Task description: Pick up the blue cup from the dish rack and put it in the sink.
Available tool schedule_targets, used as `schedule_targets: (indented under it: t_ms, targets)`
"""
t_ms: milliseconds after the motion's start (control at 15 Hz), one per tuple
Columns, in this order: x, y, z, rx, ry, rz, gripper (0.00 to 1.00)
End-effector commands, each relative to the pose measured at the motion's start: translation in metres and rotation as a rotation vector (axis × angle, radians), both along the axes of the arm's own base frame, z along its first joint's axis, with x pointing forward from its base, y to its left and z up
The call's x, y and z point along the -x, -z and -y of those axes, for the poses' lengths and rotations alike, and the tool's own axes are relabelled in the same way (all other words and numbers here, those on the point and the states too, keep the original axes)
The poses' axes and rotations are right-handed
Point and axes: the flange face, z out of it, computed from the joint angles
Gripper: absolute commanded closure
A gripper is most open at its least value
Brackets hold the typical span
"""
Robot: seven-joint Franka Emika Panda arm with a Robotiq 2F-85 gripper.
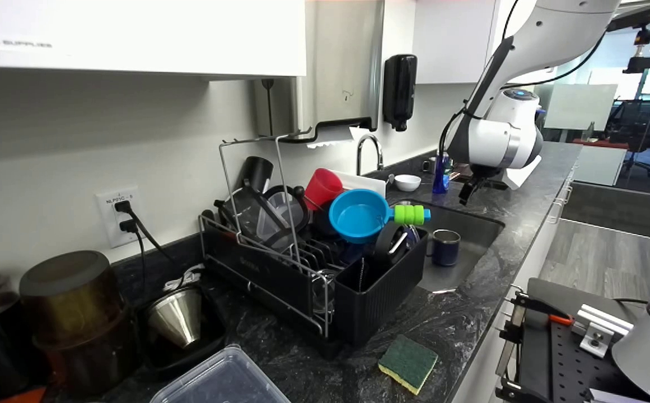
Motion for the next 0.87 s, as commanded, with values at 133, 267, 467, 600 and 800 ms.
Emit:
schedule_targets:
  t_ms: [133, 267, 467, 600, 800]
  targets:
    - [-0.01, -0.01, -0.001, 0.013, 0.0, -0.023, 0.0]
    - [-0.014, -0.016, -0.001, 0.015, -0.003, -0.027, 0.0]
    - [-0.021, -0.028, -0.001, -0.013, -0.048, -0.038, 0.0]
    - [-0.021, -0.028, -0.002, -0.01, -0.047, -0.019, 0.0]
    - [-0.024, -0.033, -0.001, -0.024, -0.062, -0.024, 0.0]
